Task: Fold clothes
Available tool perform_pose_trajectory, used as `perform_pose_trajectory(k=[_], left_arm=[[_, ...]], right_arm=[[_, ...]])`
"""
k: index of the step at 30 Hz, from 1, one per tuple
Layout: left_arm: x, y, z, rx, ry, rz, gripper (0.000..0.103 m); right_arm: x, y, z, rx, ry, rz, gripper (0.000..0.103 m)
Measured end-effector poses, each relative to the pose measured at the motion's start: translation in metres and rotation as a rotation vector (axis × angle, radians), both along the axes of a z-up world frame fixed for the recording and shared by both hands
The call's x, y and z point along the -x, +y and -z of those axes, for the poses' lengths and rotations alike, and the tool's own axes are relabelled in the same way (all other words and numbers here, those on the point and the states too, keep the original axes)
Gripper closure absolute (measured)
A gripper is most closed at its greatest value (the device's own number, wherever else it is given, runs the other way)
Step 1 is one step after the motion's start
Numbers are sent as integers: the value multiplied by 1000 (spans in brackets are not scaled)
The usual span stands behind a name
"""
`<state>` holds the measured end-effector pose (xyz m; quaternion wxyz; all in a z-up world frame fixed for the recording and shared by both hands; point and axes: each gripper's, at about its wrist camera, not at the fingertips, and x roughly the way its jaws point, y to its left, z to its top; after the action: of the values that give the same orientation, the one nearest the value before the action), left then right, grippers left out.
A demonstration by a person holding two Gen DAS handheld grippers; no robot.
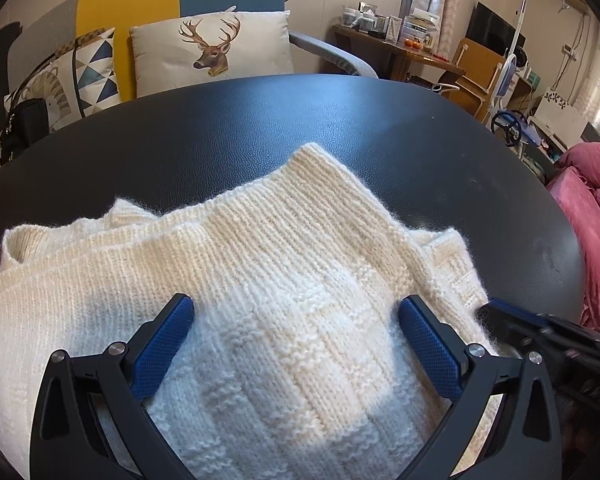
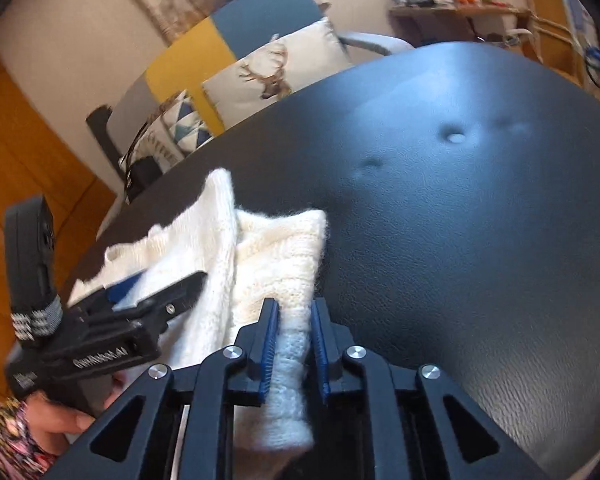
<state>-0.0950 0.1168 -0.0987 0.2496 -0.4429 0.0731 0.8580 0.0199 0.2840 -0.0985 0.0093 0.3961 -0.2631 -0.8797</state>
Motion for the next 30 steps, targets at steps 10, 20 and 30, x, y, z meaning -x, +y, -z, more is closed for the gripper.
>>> perform_pose_trajectory(k=[10, 20, 30], left_arm=[[2, -1, 1, 9, -3, -18, 0], [4, -7, -3, -50, -22, -6, 0], [22, -93, -32, -174, -68, -284, 0]], right_arm=[[46, -15, 3, -89, -32, -148, 87], [38, -10, 2, 25, 70, -49, 82], [38, -72, -12, -18, 158, -157, 81]])
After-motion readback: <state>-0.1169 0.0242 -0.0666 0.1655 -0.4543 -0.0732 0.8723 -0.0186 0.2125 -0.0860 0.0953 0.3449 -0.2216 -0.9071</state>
